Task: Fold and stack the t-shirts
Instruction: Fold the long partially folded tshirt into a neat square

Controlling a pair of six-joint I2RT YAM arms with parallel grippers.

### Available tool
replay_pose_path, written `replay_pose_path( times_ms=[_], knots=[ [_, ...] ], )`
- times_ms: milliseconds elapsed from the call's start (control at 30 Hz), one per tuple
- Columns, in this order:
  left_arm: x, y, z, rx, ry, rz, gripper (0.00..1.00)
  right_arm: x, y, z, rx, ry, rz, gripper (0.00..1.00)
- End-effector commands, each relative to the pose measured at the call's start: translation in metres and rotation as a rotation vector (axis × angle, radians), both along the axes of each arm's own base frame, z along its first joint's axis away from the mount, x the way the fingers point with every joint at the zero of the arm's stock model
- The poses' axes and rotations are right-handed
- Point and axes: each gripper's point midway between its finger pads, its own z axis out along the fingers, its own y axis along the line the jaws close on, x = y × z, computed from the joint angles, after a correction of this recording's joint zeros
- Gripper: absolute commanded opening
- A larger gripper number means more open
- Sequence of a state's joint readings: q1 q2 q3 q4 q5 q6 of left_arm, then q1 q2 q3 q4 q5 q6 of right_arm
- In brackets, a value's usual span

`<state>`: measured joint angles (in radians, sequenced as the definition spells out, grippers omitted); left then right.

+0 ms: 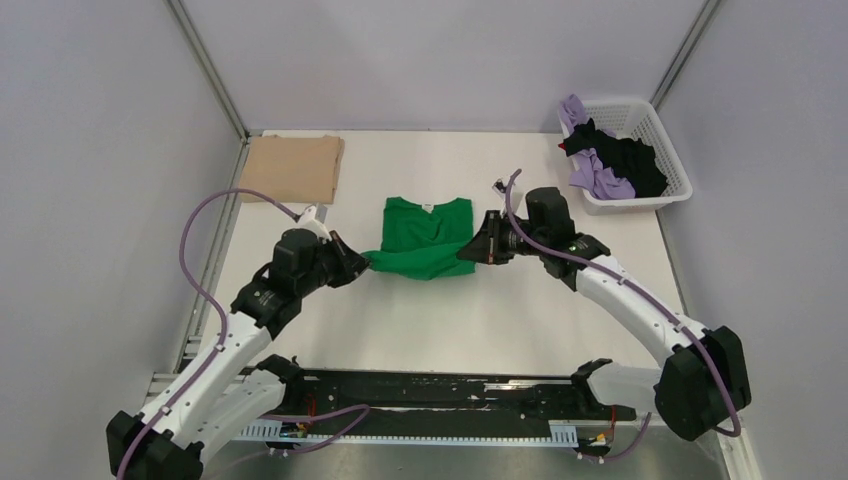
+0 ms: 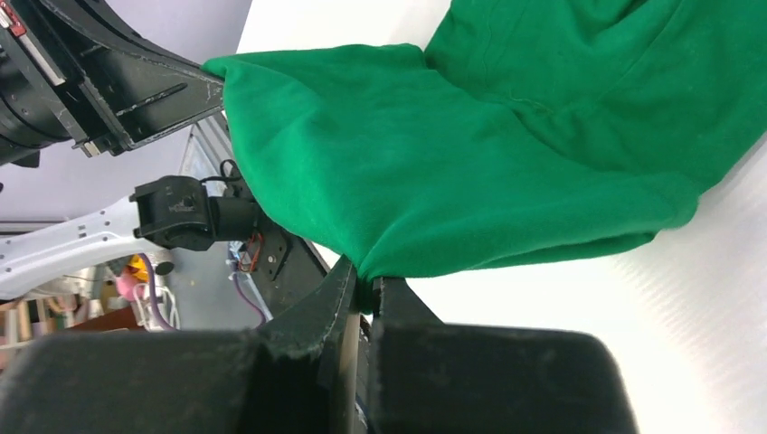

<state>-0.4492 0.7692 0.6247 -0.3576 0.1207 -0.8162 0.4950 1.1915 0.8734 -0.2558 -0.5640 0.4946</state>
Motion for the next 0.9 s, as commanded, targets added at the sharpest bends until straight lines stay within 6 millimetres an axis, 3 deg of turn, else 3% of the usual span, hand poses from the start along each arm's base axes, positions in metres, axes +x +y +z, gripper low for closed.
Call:
replay_pose_path(
  times_ms=[0, 433, 867],
  knots=[
    [0.025, 0.011, 0.023, 0.005, -0.062, 0.121, 0.0, 0.009, 0.006, 0.014, 0.119, 0.016, 0.058, 0.0],
    [0.082, 0.015, 0.016, 0.042, -0.069, 0.172, 0.0, 0.052, -0.014, -0.016, 0.163, 0.11, -0.004, 0.0],
    [0.145, 0.018, 0.002, 0.087, -0.055, 0.216, 0.0, 0.114, -0.031, -0.037, 0.188, 0.137, -0.051, 0.0]
  ],
)
